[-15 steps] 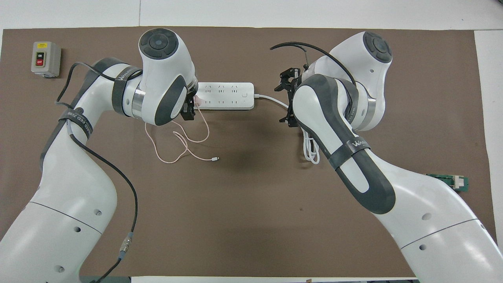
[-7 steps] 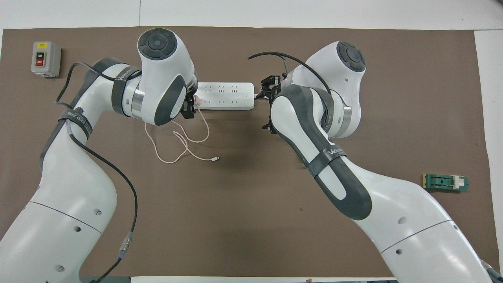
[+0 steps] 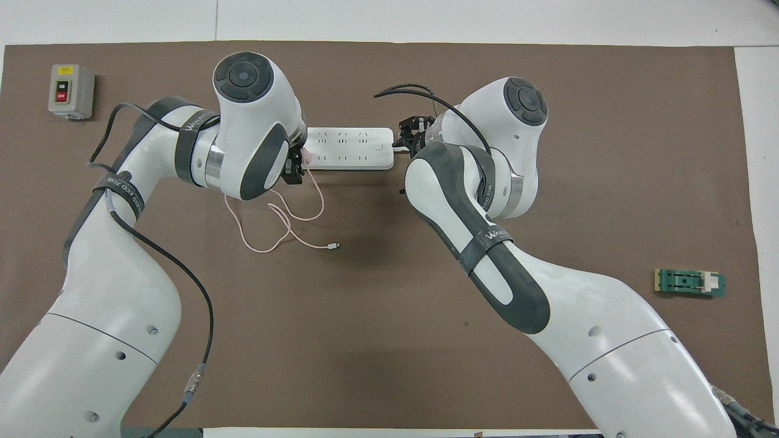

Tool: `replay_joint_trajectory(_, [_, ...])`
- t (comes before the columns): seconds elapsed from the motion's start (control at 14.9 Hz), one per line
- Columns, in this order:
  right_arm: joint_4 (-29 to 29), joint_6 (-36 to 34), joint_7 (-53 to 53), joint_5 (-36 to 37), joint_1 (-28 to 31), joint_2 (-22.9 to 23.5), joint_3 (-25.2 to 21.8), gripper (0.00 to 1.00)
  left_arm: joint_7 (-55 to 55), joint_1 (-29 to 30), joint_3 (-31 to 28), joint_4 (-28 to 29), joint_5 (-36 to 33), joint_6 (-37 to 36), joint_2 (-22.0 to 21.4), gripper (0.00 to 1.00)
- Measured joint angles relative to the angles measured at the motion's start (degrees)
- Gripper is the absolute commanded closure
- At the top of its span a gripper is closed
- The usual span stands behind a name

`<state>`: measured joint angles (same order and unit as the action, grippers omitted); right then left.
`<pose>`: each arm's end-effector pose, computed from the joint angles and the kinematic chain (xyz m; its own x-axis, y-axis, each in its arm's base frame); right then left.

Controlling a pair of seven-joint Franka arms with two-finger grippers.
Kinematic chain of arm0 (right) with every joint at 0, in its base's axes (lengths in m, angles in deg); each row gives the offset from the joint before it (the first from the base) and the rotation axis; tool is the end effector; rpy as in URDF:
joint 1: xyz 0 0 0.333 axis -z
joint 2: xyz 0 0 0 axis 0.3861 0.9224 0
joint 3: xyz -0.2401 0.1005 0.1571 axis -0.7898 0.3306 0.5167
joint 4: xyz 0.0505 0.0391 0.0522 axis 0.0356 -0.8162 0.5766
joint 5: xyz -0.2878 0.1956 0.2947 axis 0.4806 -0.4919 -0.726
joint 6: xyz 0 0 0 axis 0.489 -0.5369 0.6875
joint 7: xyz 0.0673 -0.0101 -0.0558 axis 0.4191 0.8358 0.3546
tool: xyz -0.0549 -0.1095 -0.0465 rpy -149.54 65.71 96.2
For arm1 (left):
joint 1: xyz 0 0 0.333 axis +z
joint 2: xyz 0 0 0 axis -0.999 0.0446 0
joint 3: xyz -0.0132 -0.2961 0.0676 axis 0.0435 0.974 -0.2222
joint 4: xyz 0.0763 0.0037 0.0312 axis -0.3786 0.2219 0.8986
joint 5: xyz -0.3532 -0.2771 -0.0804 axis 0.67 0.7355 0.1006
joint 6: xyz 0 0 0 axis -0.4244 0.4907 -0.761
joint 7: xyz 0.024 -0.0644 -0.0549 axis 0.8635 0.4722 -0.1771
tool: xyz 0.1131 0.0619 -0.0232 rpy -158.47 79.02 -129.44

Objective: Unplug charger and place it aside
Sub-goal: 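Press the right gripper down on the power strip to brace it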

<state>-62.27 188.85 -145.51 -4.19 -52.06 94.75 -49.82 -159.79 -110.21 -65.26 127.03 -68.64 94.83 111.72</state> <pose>0.7022 0.3288 0.2531 0.1371 -0.8913 -0.4322 -0.9906 -0.1237 -0.0591 0.7002 -0.3138 0.2713 0.0449 0.9989 0.0153 0.9982 -0.0455 0.0385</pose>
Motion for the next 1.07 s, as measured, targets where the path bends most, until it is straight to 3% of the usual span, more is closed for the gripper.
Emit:
replay_joint_trajectory(0.67, [4.3, 5.9, -0.8, -4.0, -0.8, 5.3, 0.1, 0.0, 0.0, 0.0, 0.0, 3.4, 0.0, 0.5, -2.4, 0.0])
replay_joint_trajectory(0.87, [4.4, 6.4, -0.8, -4.0, -1.7, 5.4, 0.1, 0.0, 0.0, 0.0, 0.0, 3.7, 0.0, 1.2, -2.4, 0.13])
replay_joint_trajectory(1.07, [4.4, 6.7, -0.7, -3.9, -1.8, 6.0, 0.0, 0.0, 0.0, 0.0, 0.0, 3.7, 0.0, 1.4, -2.4, 0.2])
